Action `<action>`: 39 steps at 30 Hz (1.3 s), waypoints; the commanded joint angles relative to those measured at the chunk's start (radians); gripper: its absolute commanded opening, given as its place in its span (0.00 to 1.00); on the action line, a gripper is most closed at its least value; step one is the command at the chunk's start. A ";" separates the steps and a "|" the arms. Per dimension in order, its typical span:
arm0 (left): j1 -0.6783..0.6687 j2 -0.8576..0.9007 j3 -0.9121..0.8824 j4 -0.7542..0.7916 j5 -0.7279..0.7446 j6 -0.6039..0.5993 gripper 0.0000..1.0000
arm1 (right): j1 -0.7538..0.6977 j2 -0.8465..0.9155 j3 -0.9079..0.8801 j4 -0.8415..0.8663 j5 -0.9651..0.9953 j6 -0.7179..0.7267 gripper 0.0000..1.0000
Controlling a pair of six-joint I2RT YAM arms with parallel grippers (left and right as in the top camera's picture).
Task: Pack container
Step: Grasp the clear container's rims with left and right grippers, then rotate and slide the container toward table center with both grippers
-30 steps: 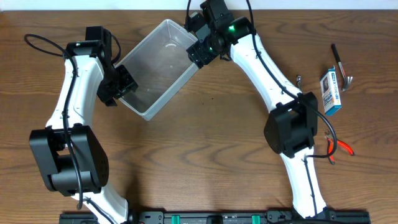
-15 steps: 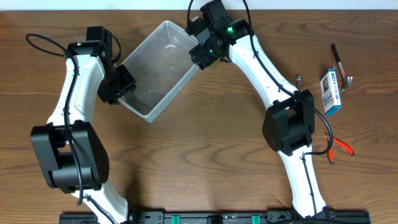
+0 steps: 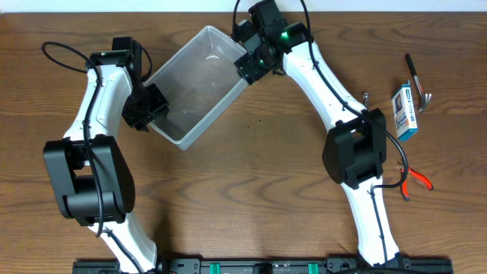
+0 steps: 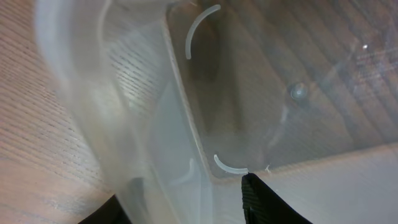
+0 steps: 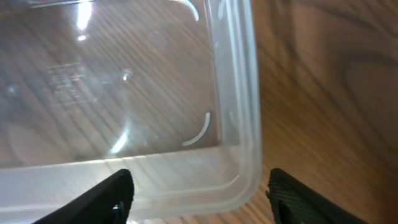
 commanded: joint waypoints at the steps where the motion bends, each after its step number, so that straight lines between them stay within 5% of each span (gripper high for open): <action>1: 0.003 0.005 -0.011 0.002 -0.001 -0.001 0.43 | -0.021 0.011 0.014 -0.001 0.019 -0.006 0.67; 9: 0.002 0.005 -0.011 0.017 -0.001 0.047 0.35 | -0.029 0.011 0.014 -0.035 0.021 -0.006 0.52; 39: -0.090 0.005 -0.011 -0.003 0.101 0.113 0.36 | -0.039 -0.142 0.014 -0.418 0.213 0.242 0.58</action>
